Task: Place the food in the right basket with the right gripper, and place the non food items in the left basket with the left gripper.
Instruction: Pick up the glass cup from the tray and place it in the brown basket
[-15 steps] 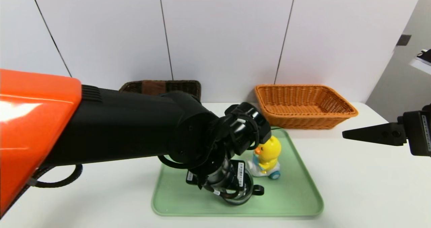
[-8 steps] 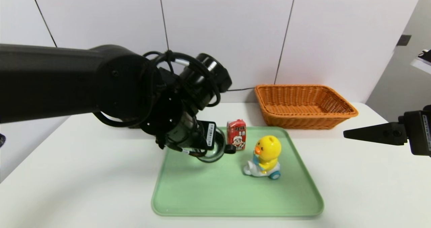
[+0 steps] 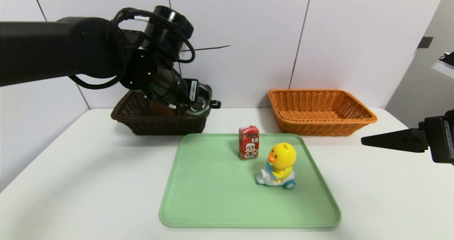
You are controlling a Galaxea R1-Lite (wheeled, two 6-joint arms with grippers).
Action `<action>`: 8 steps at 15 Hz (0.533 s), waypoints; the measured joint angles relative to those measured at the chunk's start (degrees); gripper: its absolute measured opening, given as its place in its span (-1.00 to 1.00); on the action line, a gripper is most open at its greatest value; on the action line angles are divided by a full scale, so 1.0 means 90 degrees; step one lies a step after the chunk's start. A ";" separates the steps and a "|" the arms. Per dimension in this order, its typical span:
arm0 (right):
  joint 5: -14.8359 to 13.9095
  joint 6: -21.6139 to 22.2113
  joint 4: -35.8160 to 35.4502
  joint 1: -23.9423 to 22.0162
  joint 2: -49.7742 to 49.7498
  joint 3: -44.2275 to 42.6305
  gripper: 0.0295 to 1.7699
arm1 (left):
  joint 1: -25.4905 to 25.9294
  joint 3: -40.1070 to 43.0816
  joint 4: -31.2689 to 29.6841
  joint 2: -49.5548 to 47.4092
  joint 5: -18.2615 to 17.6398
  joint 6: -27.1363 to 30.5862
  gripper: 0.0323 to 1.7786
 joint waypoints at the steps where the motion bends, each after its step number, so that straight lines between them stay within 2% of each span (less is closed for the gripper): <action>1: -0.0003 -0.0003 0.0000 0.0000 0.0003 0.0000 0.92 | 0.0134 -0.0114 -0.0133 0.0080 -0.0004 0.0172 -0.90; 8: 0.0000 -0.0003 -0.0009 -0.0001 0.0016 0.0119 0.92 | 0.1132 -0.1066 -0.0245 0.1119 -0.0123 0.0595 -0.90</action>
